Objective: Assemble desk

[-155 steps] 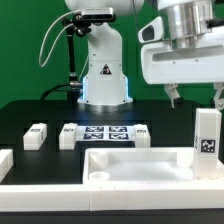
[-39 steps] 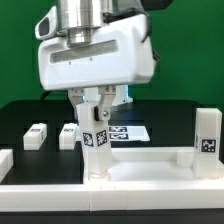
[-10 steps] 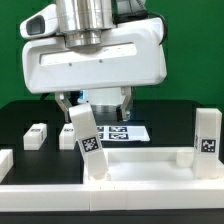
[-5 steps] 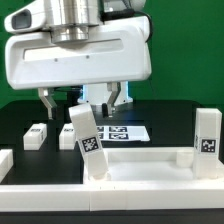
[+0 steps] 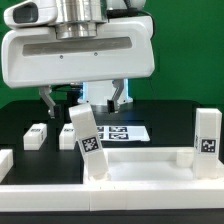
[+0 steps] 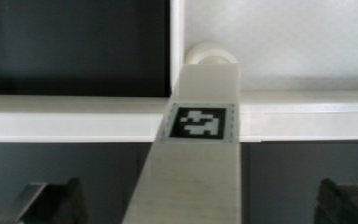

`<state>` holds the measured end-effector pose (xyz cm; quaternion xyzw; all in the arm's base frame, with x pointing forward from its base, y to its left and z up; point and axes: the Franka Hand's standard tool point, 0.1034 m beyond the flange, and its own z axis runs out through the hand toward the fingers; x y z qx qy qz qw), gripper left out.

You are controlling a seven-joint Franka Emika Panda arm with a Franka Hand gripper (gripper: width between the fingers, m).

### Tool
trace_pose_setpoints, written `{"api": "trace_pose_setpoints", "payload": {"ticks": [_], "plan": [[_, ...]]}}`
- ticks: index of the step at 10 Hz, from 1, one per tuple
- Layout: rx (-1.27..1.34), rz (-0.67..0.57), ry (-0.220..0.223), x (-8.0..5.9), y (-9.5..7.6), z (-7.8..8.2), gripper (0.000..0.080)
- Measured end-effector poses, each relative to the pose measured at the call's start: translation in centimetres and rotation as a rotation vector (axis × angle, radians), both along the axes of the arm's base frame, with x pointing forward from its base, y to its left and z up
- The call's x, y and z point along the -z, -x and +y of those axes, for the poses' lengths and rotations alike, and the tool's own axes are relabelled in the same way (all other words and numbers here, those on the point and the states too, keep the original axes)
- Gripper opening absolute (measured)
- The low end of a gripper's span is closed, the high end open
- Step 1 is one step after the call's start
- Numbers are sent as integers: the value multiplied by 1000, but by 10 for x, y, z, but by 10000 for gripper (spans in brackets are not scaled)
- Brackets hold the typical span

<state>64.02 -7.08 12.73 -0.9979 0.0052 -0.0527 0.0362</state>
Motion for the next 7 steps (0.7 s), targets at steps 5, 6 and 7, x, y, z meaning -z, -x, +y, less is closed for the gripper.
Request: {"api": "trace_pose_setpoints", "payload": {"ticks": [5, 6, 7], "plan": [[19, 43, -18, 13, -8, 19, 649], [28, 43, -18, 13, -8, 18, 626], [51, 45, -20, 13, -8, 18, 626]]}}
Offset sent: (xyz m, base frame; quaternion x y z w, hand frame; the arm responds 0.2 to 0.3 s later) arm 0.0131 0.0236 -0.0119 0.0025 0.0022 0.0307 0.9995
